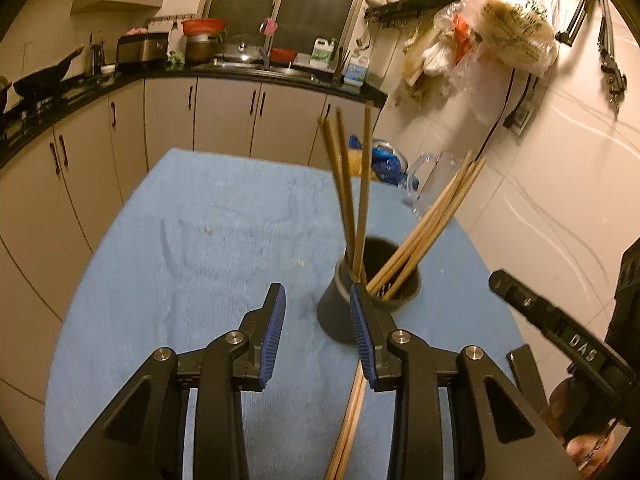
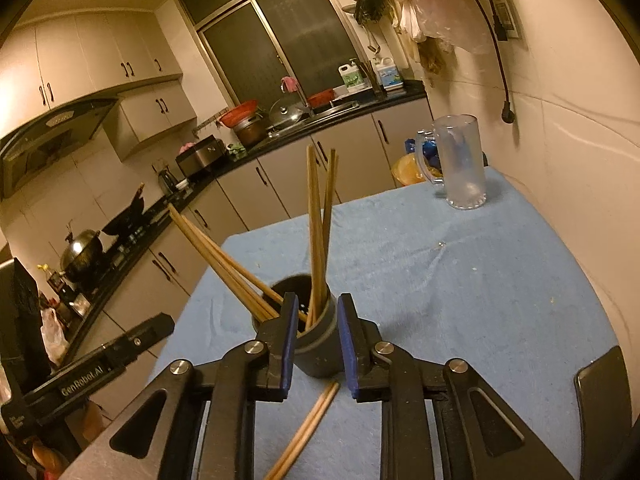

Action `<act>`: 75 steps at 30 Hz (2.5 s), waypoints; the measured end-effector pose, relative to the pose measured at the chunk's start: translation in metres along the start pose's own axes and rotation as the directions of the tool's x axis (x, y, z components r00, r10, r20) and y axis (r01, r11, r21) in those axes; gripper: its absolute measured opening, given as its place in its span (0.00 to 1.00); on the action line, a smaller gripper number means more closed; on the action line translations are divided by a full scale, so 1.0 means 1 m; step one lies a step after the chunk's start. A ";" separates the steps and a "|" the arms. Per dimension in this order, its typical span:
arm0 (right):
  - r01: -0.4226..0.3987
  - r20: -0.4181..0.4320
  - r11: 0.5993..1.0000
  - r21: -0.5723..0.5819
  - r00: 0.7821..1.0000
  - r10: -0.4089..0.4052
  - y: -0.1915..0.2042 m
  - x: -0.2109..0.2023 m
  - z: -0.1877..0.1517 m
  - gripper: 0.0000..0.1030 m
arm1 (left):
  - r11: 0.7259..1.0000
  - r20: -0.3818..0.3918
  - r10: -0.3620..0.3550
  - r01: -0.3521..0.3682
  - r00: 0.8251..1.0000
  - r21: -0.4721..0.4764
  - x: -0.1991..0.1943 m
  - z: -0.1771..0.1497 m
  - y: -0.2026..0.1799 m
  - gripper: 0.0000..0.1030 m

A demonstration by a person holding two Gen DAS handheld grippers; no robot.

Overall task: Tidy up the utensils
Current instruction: 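Move both open grippers back down to the loose chopsticks on the towel, then close the left gripper on a chopstick while the right gripper grasps another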

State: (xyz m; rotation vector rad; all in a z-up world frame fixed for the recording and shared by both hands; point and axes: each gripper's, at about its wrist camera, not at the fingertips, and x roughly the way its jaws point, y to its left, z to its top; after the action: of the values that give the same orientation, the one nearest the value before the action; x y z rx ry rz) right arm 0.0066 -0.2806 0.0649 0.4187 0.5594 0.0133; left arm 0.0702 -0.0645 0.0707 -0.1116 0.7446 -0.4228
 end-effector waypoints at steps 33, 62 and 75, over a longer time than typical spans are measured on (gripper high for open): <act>0.125 -0.093 0.988 -0.094 0.987 -0.134 -0.015 0.015 -0.066 0.28 | 0.987 -0.292 0.081 -0.036 0.953 0.155 0.054 -0.115 -0.001 0.33; 0.078 -0.181 0.993 0.089 0.982 -0.061 -0.051 0.020 -0.060 0.29 | 0.974 -0.416 -0.101 0.174 0.904 0.143 0.080 -0.103 -0.054 0.32; 0.081 -0.195 0.993 0.085 0.979 -0.063 -0.054 0.021 -0.060 0.29 | 0.984 -0.418 -0.046 0.113 0.907 0.136 0.106 -0.092 -0.052 0.18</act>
State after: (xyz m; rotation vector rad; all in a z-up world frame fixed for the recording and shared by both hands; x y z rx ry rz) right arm -0.0116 -0.3048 -0.0129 0.4899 0.7675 -0.0427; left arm 0.0595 -0.1510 -0.0512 0.1020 1.1241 -0.5924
